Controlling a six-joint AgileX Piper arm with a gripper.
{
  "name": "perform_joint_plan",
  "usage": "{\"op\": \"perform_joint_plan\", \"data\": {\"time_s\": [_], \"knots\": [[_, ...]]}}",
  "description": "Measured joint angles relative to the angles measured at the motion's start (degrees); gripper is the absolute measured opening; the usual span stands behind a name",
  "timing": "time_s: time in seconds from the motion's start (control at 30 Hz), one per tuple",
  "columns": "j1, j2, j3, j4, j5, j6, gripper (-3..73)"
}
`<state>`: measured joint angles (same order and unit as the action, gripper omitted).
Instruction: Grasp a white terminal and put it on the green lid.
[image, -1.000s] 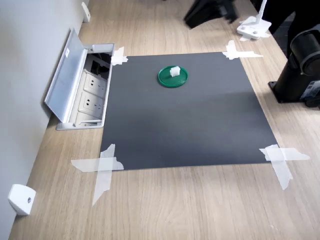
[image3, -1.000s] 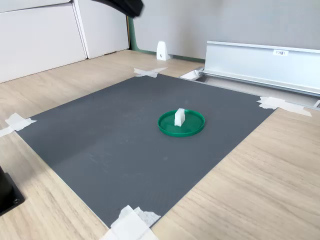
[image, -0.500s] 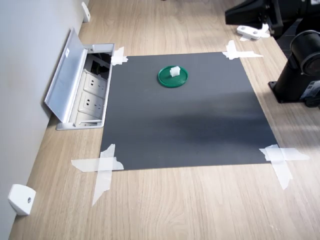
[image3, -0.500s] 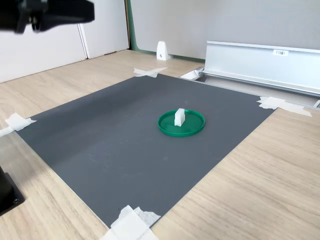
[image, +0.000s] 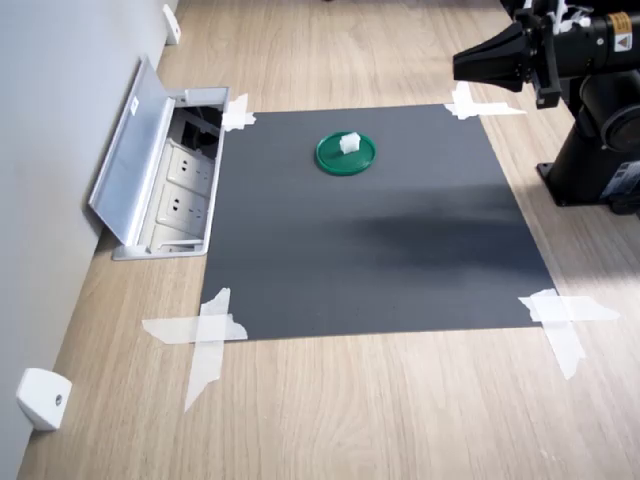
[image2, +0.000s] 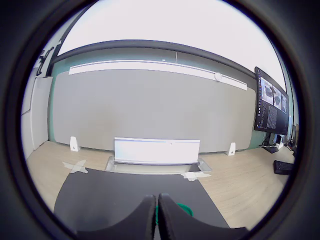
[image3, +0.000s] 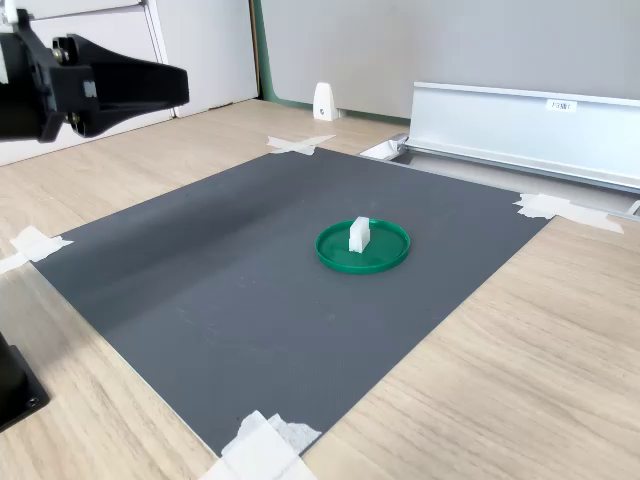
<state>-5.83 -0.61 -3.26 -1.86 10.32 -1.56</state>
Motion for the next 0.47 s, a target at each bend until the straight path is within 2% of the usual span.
{"op": "perform_joint_plan", "data": {"time_s": [0.47], "knots": [[0.0,0.0,1.8,0.0,-0.2,0.0,-0.8]]}}
